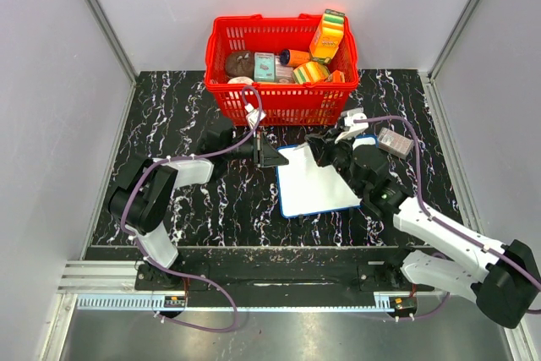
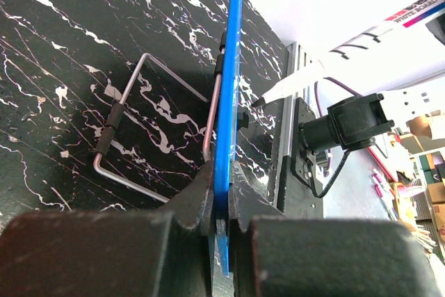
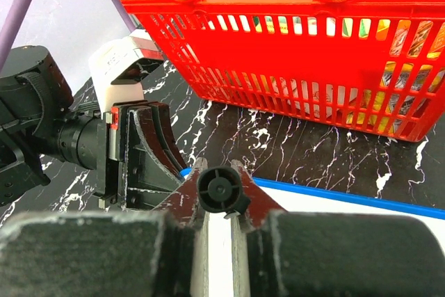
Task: Write a sentence on the whiteboard
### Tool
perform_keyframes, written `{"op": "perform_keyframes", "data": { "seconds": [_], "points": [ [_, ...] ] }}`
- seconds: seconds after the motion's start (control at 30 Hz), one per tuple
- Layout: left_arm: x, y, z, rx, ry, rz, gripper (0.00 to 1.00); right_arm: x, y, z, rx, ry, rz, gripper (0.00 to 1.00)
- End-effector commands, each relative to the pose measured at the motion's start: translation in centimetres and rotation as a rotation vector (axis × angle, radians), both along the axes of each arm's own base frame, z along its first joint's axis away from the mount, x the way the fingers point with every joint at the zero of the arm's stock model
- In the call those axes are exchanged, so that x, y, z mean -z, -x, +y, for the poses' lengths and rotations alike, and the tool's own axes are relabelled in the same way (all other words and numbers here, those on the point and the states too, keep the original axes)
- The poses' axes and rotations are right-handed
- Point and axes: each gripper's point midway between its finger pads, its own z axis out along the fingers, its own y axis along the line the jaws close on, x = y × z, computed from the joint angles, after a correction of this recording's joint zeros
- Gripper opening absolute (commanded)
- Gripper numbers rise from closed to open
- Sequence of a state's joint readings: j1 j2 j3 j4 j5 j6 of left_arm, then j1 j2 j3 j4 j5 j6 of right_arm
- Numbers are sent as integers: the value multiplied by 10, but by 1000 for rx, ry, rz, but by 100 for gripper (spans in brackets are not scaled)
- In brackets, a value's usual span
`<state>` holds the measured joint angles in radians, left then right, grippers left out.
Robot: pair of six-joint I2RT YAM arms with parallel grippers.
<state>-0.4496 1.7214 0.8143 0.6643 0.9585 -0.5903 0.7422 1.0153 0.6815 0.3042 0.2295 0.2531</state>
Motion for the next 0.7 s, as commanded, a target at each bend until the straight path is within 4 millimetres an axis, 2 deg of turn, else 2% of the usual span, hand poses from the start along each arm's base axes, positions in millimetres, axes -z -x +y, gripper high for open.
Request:
{"op": "perform_keyframes", "data": {
  "seconds": [0.0, 0.4, 0.67],
  "points": [
    [-7, -16, 0, -22, -1, -123, 0, -14, -4, -2, 40, -27, -57, 0],
    [-7, -15, 0, -16, 2, -126, 0, 11, -9, -2, 64, 1, -21, 0],
    [-7, -15, 0, -15, 3, -127, 0, 26, -5, -7, 71, 9, 5, 0]
  ]
}}
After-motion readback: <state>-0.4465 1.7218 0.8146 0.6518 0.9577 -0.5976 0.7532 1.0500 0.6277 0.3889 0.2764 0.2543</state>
